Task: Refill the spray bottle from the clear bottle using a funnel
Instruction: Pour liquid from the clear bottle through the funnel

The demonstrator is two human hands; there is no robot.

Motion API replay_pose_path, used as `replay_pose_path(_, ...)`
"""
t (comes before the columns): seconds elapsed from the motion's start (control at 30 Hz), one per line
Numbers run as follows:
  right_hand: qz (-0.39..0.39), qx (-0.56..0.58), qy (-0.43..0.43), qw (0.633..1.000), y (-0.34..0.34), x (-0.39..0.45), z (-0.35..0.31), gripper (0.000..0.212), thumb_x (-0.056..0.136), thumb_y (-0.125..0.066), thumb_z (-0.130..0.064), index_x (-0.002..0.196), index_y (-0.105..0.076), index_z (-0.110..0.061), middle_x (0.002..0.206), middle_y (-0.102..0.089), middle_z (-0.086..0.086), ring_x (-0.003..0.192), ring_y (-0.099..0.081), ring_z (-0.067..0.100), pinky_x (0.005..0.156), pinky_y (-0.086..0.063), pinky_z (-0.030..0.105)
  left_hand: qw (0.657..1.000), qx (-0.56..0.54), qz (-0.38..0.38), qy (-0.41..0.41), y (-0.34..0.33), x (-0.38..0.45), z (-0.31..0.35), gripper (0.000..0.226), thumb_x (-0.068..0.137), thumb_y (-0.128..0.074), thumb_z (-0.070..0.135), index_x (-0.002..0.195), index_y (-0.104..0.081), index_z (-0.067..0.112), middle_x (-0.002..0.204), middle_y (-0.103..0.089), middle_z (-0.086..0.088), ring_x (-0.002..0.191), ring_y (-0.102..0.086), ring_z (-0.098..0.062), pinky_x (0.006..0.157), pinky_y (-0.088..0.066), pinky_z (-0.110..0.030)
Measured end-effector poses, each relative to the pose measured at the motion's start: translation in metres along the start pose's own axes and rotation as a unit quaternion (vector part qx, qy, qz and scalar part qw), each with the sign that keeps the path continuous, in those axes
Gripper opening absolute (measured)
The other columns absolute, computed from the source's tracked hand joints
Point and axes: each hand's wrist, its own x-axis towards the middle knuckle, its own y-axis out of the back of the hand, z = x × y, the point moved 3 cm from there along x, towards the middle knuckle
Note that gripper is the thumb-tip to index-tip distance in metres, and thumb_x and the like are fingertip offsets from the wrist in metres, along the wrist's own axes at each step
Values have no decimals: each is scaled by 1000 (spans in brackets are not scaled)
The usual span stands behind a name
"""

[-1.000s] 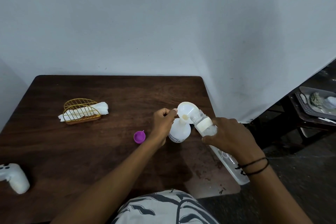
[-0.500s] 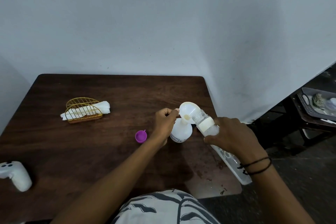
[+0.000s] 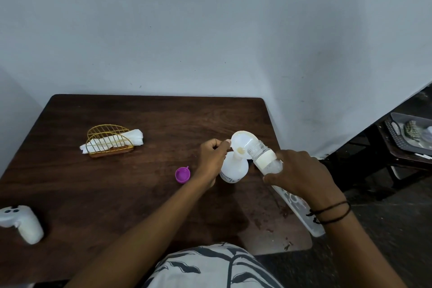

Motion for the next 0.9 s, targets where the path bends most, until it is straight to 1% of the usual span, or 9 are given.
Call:
replay_pose_path(0.1, 5, -3, 1, 1000, 2, 0, 0, 47, 74, -72, -53, 109, -63, -24, 101, -69, -2, 86, -65, 20, 70, -49, 28, 1000, -7, 1, 0, -1, 0, 1, 38, 92, -65, 29, 81, -64, -8, 69, -60, -11, 69, -55, -19, 70, -47, -36)
replay_pose_path(0.2, -1, -2, -1, 1000, 3, -1, 0, 47, 74, -72, -54, 109, -62, -24, 101, -69, -1, 87, -66, 21, 78, -55, 34, 1000, -8, 2, -1, -1, -2, 2, 38, 92, -65, 28, 82, -64, -9, 69, -59, -11, 68, -53, -18, 69, -47, -34)
replay_pose_path(0.43, -6, -2, -6, 1000, 6, -3, -1, 40, 77, -70, -51, 104, -63, -23, 97, -69, -1, 84, -65, 21, 71, -50, 30, 1000, -18, 3, -4, -2, -3, 4, 38, 92, -65, 25, 83, -63, -11, 70, -60, -12, 69, -54, -19, 70, -46, -34)
replay_pose_path(0.67, 0, -3, -12, 1000, 11, -3, -3, 36, 80, -64, -54, 98, -64, -23, 94, -69, -1, 85, -66, 24, 75, -53, 34, 1000, -18, 2, -4, -2, -3, 3, 38, 92, -65, 26, 84, -63, -11, 70, -60, -11, 69, -55, -18, 70, -47, -34)
replay_pose_path(0.77, -3, -13, -5, 1000, 10, -4, -3, 40, 80, -65, -55, 104, -63, -23, 98, -70, -1, 87, -66, 23, 78, -55, 35, 1000, -16, 1, -4, -2, -3, 3, 39, 92, -65, 27, 83, -63, -11, 69, -61, -10, 69, -55, -18, 70, -47, -34)
replay_pose_path(0.9, 7, -10, -4, 1000, 10, -3, -3, 35, 82, -64, -54, 97, -63, -23, 92, -69, -2, 82, -65, 21, 70, -48, 29, 1000, -24, -1, -2, -2, -4, 3, 39, 91, -66, 26, 81, -62, -12, 69, -60, -11, 69, -55, -19, 70, -46, -35)
